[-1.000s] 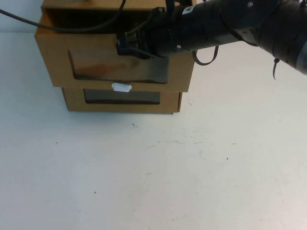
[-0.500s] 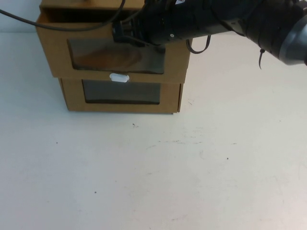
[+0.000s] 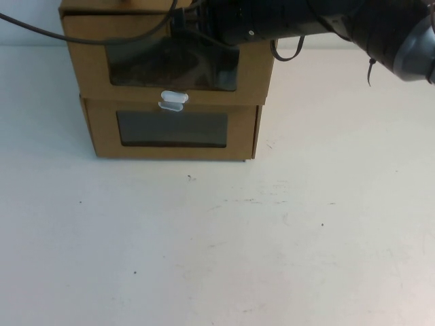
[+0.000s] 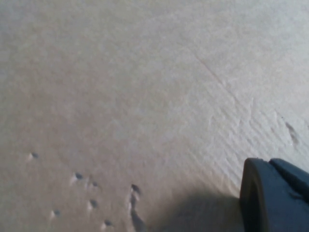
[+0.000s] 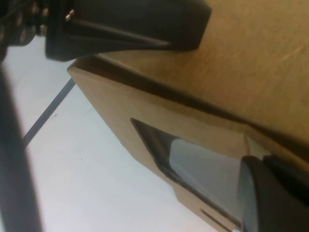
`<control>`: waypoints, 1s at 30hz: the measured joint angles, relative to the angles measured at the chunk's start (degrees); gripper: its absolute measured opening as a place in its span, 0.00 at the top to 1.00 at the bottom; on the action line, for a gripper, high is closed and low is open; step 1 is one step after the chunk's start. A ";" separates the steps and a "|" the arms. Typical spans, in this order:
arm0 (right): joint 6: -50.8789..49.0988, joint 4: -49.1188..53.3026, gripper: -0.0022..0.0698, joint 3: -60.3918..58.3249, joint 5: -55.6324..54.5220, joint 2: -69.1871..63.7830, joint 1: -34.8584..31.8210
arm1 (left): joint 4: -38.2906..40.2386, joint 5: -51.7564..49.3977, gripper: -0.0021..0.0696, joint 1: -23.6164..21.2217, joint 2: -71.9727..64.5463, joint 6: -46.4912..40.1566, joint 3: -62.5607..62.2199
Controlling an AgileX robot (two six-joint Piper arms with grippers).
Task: Close the shoe box
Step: Close the shoe box with your right arm
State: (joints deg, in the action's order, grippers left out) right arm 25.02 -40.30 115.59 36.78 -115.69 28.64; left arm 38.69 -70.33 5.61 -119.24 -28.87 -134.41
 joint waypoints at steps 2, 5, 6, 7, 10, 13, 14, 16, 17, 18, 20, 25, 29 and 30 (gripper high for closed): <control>0.00 0.00 0.99 0.00 -0.08 0.00 -0.08 | 0.00 0.00 0.98 0.00 0.00 0.00 0.00; 0.09 0.00 0.99 0.00 -0.08 0.00 -0.08 | 0.00 -0.11 0.98 0.00 0.00 0.00 0.00; 0.09 0.00 0.99 0.00 -0.08 0.00 -0.08 | 0.00 -0.11 0.98 0.00 0.00 0.00 0.00; 0.09 0.00 0.99 0.00 -0.08 0.00 -0.08 | 0.00 -0.11 0.98 0.00 0.00 0.00 0.00; 0.12 0.00 0.99 0.00 -0.08 -0.02 -0.08 | 0.00 -0.11 0.98 0.00 0.00 0.00 0.00; 0.22 0.00 0.99 0.00 0.16 -0.02 -0.08 | 0.09 -0.11 0.98 0.00 0.00 0.00 0.00; 0.22 0.00 0.99 0.00 0.26 -0.11 -0.19 | 0.09 -0.11 0.98 0.00 0.00 0.00 0.00; 0.22 0.00 0.99 0.36 1.19 -0.11 -0.22 | 0.09 -0.11 0.98 0.00 0.00 0.00 0.00; 0.22 0.00 0.99 0.53 1.54 -0.11 -0.33 | 0.09 -0.11 0.98 0.00 0.00 0.00 0.00; 0.22 0.00 0.99 0.64 2.00 -0.11 -0.33 | 0.09 -0.11 0.98 0.00 0.00 0.00 0.00; 0.22 0.00 0.99 0.78 2.26 -0.11 -0.43 | 0.09 -0.19 0.98 0.00 0.00 0.00 0.00; 0.22 0.00 0.99 1.10 2.74 -0.26 -0.43 | 0.09 -0.19 0.98 0.00 0.00 0.00 0.00; 0.22 0.00 0.99 1.10 2.87 -0.26 -0.43 | 0.09 -0.19 0.98 0.00 0.00 0.00 0.00; 0.22 0.00 0.99 1.10 2.87 -0.36 -0.43 | 0.09 -0.23 0.98 0.00 0.00 0.00 0.00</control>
State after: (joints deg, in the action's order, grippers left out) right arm 25.24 -40.30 116.69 39.66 -116.04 28.21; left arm 38.78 -70.56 5.61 -119.24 -28.87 -134.41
